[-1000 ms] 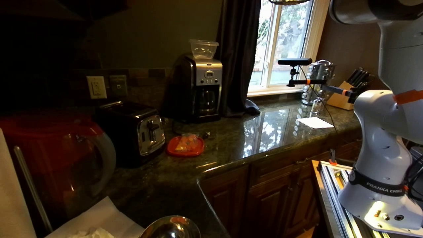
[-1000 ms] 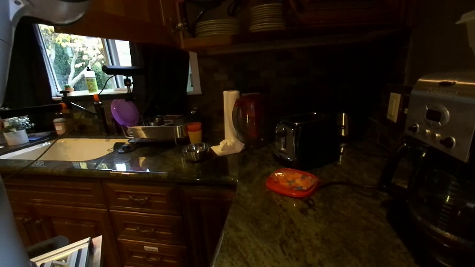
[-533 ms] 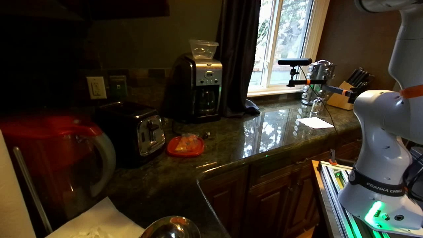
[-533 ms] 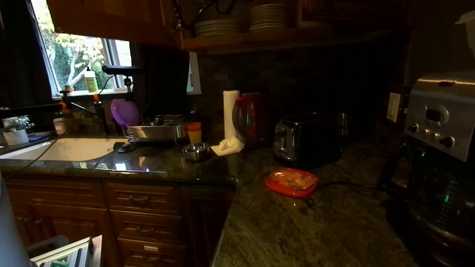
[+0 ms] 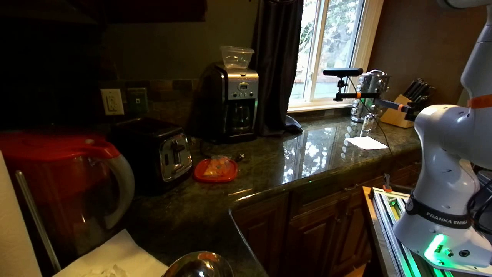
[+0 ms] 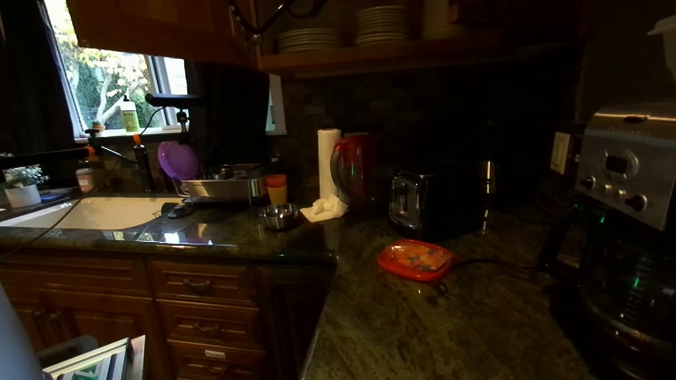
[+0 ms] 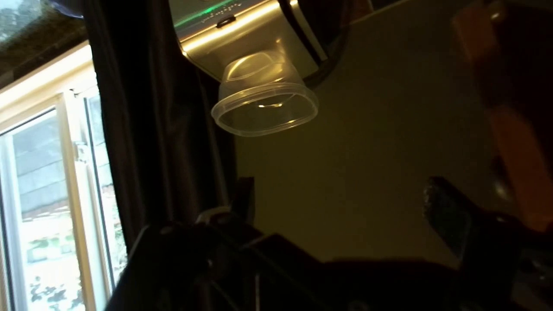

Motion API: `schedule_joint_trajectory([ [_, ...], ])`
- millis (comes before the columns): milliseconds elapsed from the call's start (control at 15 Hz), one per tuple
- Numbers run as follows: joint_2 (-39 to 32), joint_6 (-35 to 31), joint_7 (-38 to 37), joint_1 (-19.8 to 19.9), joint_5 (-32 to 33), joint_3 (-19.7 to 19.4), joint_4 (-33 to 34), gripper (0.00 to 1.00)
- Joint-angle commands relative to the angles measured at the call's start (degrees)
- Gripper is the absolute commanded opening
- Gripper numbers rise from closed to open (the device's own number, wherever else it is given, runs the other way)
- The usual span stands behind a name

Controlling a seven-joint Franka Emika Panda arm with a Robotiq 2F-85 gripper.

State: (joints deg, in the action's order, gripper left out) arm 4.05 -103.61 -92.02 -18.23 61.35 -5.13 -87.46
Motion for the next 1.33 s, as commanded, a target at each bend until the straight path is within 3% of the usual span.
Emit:
schedule_joint_trajectory([
  [0,3.8,0.9,-3.8,6.4,0.1,5.2,-4.6,1.00],
  [200,5.2,-2.9,-3.5,9.1,-1.3,6.7,-6.0,1.00],
  [533,11.5,-2.2,-5.4,8.2,-2.3,12.4,-11.6,1.00],
  [867,18.8,-11.0,-7.1,6.5,-9.2,16.1,-15.4,1.00],
  [1267,16.8,-22.4,-7.4,9.7,-14.4,15.9,-15.0,1.00],
])
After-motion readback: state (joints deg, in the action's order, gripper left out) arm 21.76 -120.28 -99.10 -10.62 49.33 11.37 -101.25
